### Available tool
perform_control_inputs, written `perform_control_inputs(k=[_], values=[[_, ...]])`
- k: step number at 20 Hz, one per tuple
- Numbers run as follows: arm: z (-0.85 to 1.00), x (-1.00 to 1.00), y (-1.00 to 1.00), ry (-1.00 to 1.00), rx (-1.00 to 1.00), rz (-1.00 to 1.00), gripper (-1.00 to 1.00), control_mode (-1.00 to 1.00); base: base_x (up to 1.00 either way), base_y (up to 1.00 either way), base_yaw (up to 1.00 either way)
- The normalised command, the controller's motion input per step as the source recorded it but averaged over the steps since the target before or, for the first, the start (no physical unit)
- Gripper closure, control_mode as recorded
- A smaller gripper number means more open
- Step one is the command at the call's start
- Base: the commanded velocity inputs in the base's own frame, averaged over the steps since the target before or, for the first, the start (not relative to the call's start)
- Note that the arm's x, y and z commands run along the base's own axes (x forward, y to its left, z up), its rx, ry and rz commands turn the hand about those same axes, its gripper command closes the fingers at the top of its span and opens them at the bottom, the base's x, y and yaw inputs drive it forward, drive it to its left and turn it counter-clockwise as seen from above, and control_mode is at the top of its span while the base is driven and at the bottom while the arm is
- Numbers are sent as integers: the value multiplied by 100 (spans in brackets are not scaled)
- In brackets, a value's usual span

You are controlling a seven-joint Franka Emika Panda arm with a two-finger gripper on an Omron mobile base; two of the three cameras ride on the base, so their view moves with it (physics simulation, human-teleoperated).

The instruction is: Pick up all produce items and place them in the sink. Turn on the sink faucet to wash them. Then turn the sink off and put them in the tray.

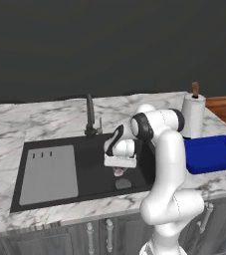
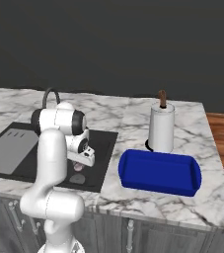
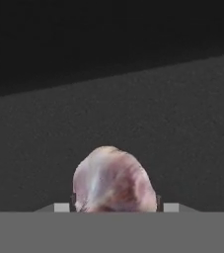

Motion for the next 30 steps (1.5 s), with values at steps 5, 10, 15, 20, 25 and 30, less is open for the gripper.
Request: perform_control_inputs(k=[5, 10, 15, 20, 25, 30], values=[[42, -19, -3, 0, -1, -6, -100, -100, 0, 0, 0], [62, -22, -4, -3, -4, -5, -100, -100, 0, 0, 0], [82, -42, -30, -12, -4, 0, -100, -100, 0, 0, 0], [70, -19, -25, -5, -1, 0, -100, -100, 0, 0, 0], [54, -2, -2, -2, 0, 5, -100, -100, 0, 0, 0], [48, 0, 0, -1, 0, 7, -100, -100, 0, 0, 0]])
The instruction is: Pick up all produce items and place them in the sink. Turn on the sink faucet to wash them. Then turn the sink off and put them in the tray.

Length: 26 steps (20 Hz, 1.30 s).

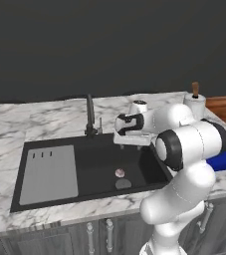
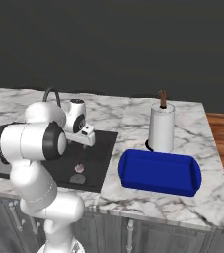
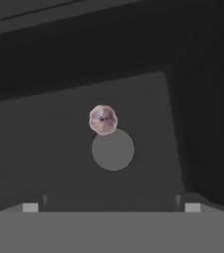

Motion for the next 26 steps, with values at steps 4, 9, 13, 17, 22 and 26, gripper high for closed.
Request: perform_control_inputs(k=[4, 9, 13, 17, 22, 26], values=[[46, 0, 1, 0, 0, 4, -100, -100, 0, 0, 0], [40, 0, 0, -6, 0, 5, -100, -100, 0, 0, 0], [43, 0, 0, -17, 0, 7, -100, -100, 0, 0, 0], [29, 0, 0, -15, 0, 10, -100, -100, 0, 0, 0], [22, 1, 0, -20, 0, 16, -100, -100, 0, 0, 0], [11, 30, 2, -15, 0, 21, -100, -100, 0, 0, 0]])
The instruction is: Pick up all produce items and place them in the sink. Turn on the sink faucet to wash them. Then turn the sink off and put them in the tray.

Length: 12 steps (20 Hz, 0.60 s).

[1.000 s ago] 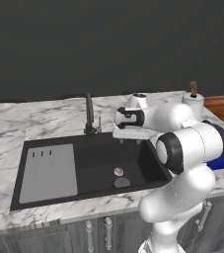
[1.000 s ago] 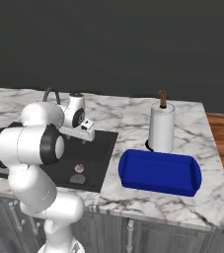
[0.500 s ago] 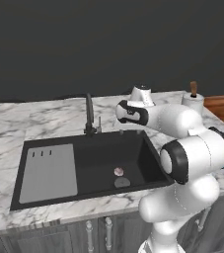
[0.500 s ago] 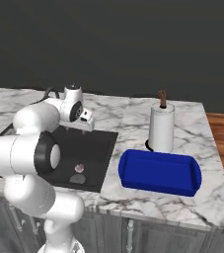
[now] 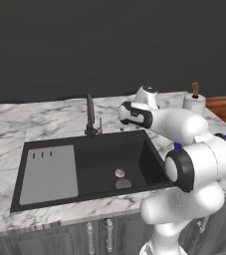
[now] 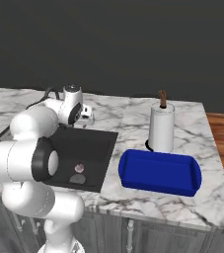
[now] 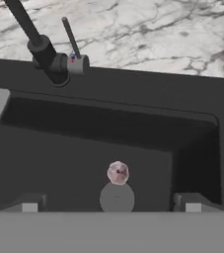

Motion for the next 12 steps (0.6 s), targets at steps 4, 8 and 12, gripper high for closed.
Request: perform_control_inputs(k=[4, 8, 12], values=[[1, 43, 1, -6, 1, 25, -100, -100, 0, 0, 0], [0, 36, 27, 0, 1, 20, -100, -100, 0, 0, 0], [0, 36, 36, 0, 2, 15, -100, -100, 0, 0, 0]])
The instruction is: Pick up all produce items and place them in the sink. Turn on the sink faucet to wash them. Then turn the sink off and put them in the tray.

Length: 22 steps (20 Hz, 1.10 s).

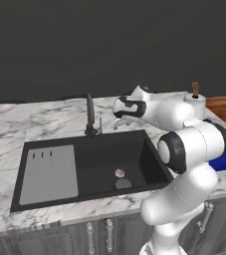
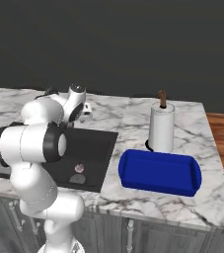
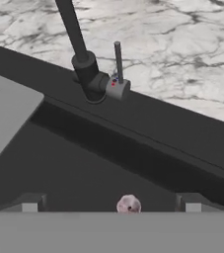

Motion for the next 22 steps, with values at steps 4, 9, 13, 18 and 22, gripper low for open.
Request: perform_control_inputs(k=[4, 9, 13, 18, 22], values=[[0, 39, 21, 1, 5, 6, -100, -100, 0, 0, 0], [-2, 35, 4, 0, 6, 0, -100, -100, 0, 0, 0], [-16, 29, 8, 0, 7, 0, -100, -100, 0, 0, 0], [-30, 16, 15, 0, 6, 0, -100, -100, 0, 0, 0], [-24, 22, 18, 0, 5, 0, -100, -100, 0, 0, 0]])
